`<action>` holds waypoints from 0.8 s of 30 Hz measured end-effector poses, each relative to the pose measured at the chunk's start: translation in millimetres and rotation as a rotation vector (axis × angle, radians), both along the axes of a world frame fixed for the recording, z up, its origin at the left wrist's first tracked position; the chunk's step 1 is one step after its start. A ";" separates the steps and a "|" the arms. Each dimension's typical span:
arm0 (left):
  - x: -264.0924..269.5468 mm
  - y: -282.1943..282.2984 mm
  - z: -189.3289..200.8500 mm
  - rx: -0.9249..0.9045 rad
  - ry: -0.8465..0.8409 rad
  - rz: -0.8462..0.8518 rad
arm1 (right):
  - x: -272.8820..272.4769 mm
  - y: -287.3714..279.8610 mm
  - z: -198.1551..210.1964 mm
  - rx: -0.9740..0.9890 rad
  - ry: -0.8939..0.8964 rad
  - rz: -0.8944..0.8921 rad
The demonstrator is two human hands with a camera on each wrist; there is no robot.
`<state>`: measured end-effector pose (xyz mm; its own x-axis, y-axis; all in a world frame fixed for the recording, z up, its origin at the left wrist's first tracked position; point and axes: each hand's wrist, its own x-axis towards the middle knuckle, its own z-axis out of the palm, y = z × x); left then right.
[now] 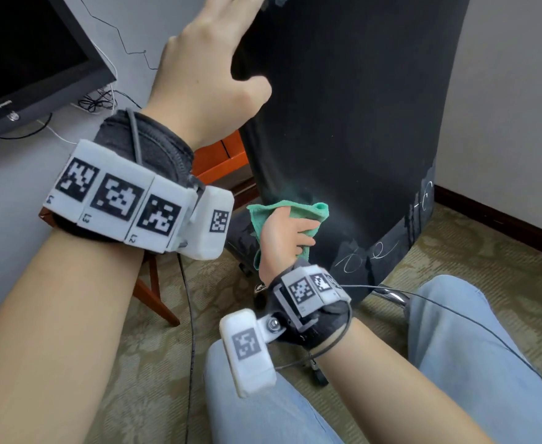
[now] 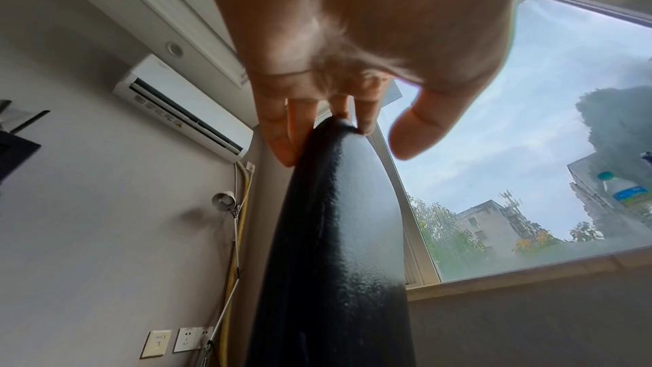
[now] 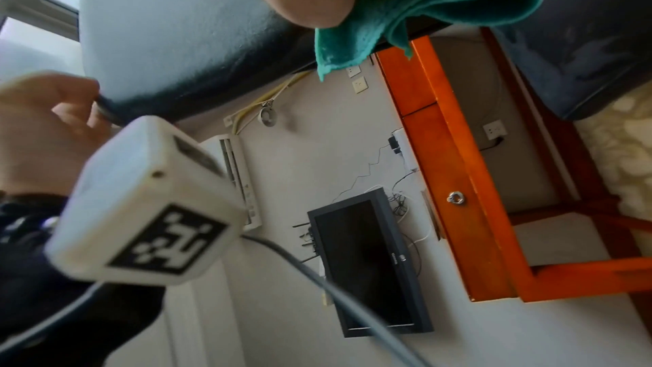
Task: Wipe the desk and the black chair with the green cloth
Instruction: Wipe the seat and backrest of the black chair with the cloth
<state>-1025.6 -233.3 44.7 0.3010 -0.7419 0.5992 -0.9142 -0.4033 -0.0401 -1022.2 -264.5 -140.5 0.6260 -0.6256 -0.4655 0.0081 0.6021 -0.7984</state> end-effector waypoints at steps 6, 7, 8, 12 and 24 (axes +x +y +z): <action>-1.6 9.2 -3.7 -0.022 0.009 -0.019 | -10.8 -3.4 -41.4 -0.137 0.111 -0.121; -2.3 10.6 -4.1 -0.020 0.012 -0.019 | -13.6 -3.2 -48.1 -0.166 0.110 -0.125; -3.2 10.9 -3.7 -0.016 0.019 -0.016 | -15.3 -4.6 -54.9 -0.163 0.105 -0.160; -5.1 8.5 -6.9 -0.030 0.027 -0.007 | -14.8 -13.7 -49.1 0.027 0.132 -0.290; 5.0 9.1 -9.7 -0.019 -0.033 -0.013 | -16.5 -9.7 47.5 -0.443 -0.263 -0.227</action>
<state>-1020.6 -224.2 35.1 0.2712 -0.7341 0.6225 -0.9178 -0.3920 -0.0624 -1038.6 -274.2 -93.0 0.5121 -0.8586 0.0258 0.3314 0.1697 -0.9281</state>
